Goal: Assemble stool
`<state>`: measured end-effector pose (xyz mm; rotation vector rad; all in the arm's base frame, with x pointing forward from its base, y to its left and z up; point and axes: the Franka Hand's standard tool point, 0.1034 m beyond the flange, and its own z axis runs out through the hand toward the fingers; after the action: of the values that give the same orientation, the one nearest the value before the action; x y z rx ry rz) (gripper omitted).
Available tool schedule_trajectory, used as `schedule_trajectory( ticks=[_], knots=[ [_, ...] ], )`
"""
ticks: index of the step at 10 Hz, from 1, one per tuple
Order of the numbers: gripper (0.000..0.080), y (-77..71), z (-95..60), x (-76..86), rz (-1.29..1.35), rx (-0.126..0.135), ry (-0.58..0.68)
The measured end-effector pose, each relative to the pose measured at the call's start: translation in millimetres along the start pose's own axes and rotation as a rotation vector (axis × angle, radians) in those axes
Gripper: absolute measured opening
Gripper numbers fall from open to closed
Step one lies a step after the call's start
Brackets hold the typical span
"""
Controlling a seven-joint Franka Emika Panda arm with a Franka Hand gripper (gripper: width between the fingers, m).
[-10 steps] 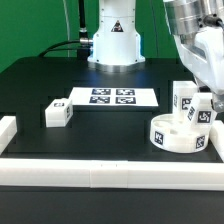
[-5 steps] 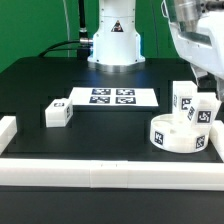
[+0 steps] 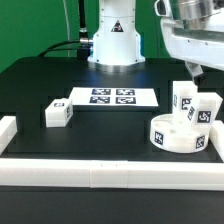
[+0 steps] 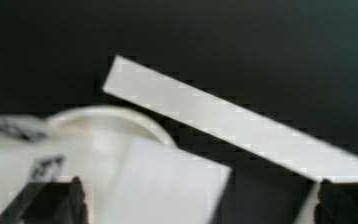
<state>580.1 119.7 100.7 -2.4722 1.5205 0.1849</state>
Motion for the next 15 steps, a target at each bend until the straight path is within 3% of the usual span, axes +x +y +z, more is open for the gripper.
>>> schedule_trajectory(
  ticks=[2, 7, 8, 10, 11, 13, 15],
  knots=[
    [0.0649, 0.8, -0.8, -2.3, -0.207, -0.026, -0.008],
    [0.0649, -1.5, -2.6, -0.8, -0.6, -0.026, -0.007],
    [0.0649, -0.6, -6.3, 0.9, -0.771, -0.048, -0.001],
    [0.0649, 1.9, -12.7, 11.1, -1.065, -0.06, 0.007],
    [0.0649, 6.5, -14.5, 16.5, -1.124, -0.062, 0.007],
    [0.0649, 36.0, -19.4, 37.8, -1.126, -0.067, 0.006],
    [0.0649, 33.5, -18.0, 35.1, -1.117, -0.067, 0.005]
  ],
)
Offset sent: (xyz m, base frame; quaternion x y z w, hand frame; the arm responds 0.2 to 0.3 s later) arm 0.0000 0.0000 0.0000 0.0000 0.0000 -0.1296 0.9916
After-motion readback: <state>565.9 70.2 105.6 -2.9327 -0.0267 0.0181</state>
